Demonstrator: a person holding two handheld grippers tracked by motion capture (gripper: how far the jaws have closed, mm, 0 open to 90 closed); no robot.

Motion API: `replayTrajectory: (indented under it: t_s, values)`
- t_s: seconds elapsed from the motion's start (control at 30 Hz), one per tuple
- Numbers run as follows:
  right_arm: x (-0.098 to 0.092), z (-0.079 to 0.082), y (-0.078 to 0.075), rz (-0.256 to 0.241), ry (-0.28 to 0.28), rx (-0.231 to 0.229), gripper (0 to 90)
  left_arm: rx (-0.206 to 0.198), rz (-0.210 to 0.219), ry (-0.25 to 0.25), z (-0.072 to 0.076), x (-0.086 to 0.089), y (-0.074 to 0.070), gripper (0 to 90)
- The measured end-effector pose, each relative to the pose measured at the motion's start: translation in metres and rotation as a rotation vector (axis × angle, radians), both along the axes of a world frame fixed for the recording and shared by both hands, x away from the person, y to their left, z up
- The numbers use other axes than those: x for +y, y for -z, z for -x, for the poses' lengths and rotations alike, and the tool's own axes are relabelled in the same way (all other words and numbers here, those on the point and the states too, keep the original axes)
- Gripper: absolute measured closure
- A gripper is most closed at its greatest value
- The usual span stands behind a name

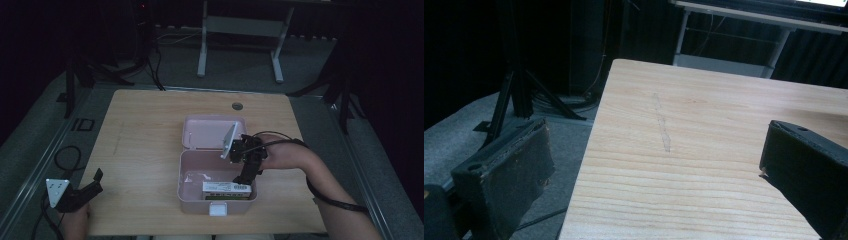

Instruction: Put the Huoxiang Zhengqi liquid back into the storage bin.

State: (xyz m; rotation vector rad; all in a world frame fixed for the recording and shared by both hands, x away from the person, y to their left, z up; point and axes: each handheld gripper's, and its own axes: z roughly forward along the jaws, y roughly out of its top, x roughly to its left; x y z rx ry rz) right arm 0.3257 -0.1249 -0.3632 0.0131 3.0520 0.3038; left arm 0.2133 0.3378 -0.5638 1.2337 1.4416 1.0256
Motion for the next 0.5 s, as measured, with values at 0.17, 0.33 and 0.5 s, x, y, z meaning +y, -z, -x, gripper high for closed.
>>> replayTrajectory:
  t_s: [0.17,0.33,0.5]
  values:
    - [-0.029,-0.007,-0.011,-0.057,0.051,-0.060,13.6,0.000,0.000,0.001,0.000,0.000,0.000,0.8]
    - [-0.063,-0.015,-0.016,-0.118,0.121,-0.106,13.7,0.000,-0.002,0.002,0.000,0.000,0.000,0.8]
    - [-0.090,-0.020,-0.008,-0.115,0.178,-0.124,13.7,0.003,-0.005,0.002,0.000,0.000,0.000,0.7]
